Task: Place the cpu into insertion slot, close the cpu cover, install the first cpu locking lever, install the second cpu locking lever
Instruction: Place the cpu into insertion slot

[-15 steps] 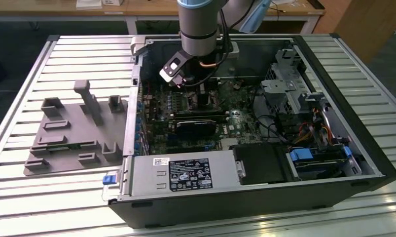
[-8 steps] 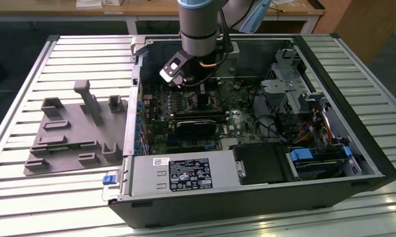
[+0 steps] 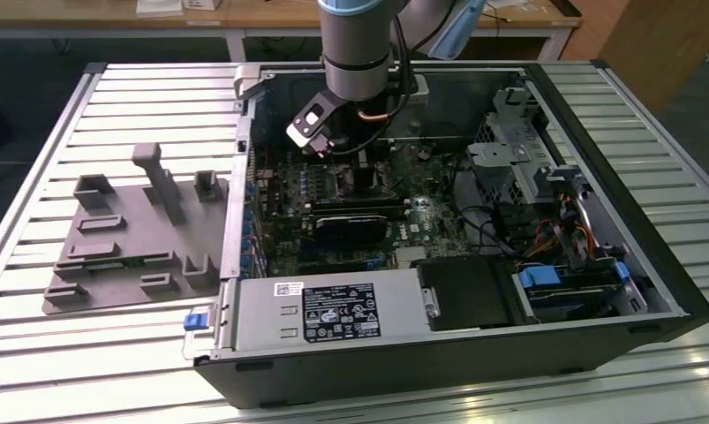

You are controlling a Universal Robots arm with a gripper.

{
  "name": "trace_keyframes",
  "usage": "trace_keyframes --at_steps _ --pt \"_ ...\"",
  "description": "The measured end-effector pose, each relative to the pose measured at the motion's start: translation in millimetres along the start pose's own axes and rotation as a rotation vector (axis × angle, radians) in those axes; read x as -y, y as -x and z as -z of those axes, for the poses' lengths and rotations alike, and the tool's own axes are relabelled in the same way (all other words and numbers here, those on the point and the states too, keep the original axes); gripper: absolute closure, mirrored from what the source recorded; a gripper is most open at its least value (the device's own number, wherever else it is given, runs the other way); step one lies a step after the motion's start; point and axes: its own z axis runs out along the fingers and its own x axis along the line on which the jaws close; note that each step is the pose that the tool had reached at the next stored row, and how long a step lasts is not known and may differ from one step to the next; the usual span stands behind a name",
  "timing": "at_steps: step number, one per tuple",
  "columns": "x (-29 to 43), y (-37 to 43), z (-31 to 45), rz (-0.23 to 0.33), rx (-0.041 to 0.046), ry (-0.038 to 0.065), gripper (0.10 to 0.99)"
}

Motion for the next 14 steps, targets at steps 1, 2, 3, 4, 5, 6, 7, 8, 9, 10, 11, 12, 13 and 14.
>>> trace_keyframes --at_steps 1,2,3,4,5,6,7,8,9,10,11,12,13,14 --pt "0.0 0.0 0.0 0.0 0.0002 0.0 0.537" --pt "0.0 0.0 0.0 0.0 0.0003 0.0 0.475" --pt "0.0 0.1 0.1 0.0 0.0003 0.0 0.475" --pt "0.0 0.1 0.2 0.0 0.0004 0.0 0.475" --pt "0.0 0.1 0.6 0.0 0.0007 0.0 0.475" --pt "-0.1 0.1 1.5 0.0 0.0006 0.0 0.475" --pt "-0.2 0.0 3.0 0.0 0.0004 0.0 0.475" --pt "-0.4 0.0 4.9 0.0 0.0005 0.0 0.475" --pt "-0.5 0.0 6.8 0.0 0.0004 0.0 0.475" --pt "-0.7 0.0 8.7 0.0 0.0003 0.0 0.475" --pt "-0.9 -0.1 10.6 0.0 0.0004 0.0 0.475" --pt "-1.0 -0.1 12.5 0.0 0.0004 0.0 0.475" --pt "-1.2 -0.1 14.3 0.0 0.0004 0.0 0.475" --pt "-1.3 -0.2 16.1 0.0 0.0003 0.0 0.475"
